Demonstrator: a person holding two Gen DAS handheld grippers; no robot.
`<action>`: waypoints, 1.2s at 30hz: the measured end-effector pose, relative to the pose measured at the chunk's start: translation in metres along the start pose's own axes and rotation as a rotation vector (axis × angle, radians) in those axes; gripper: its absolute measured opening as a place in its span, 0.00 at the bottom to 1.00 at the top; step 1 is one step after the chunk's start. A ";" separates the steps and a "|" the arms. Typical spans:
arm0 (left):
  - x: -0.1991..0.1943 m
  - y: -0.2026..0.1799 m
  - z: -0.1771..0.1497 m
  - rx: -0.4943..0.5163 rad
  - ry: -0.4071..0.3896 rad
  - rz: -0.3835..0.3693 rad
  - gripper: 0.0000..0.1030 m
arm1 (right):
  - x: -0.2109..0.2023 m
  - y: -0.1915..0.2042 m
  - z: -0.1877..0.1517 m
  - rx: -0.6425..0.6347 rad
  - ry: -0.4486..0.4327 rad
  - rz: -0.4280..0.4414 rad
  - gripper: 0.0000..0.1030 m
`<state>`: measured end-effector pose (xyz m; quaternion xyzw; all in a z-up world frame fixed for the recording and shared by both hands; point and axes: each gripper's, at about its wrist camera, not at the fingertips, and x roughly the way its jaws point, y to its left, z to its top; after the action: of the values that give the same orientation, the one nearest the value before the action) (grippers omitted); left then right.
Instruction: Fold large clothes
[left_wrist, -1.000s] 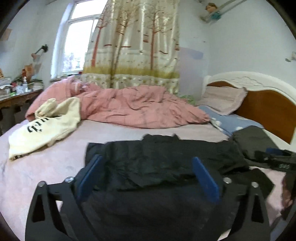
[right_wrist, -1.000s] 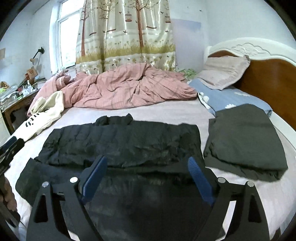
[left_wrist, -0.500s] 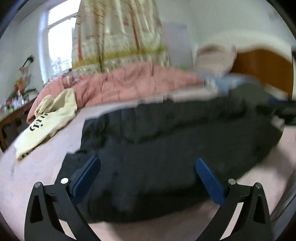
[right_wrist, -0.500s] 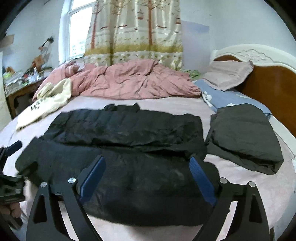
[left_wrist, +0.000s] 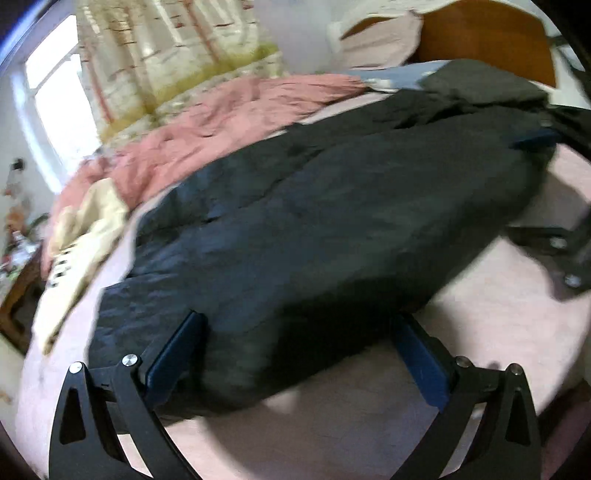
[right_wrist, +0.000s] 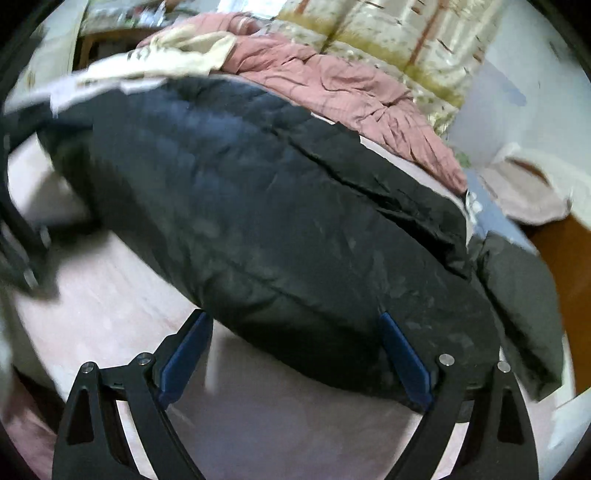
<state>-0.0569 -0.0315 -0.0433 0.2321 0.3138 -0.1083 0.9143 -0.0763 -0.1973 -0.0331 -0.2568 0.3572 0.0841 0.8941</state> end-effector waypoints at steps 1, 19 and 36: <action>0.004 0.005 -0.002 -0.004 0.016 0.021 0.97 | 0.001 0.001 -0.001 -0.003 -0.009 -0.017 0.96; -0.061 0.049 -0.043 -0.149 0.070 0.007 0.18 | -0.041 -0.040 -0.040 0.214 0.023 -0.126 0.23; -0.112 0.099 0.038 -0.263 -0.087 0.070 0.25 | -0.116 -0.093 0.030 0.253 -0.146 -0.121 0.29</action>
<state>-0.0904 0.0414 0.0878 0.1162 0.2772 -0.0444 0.9527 -0.1125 -0.2576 0.1017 -0.1564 0.2828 0.0029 0.9463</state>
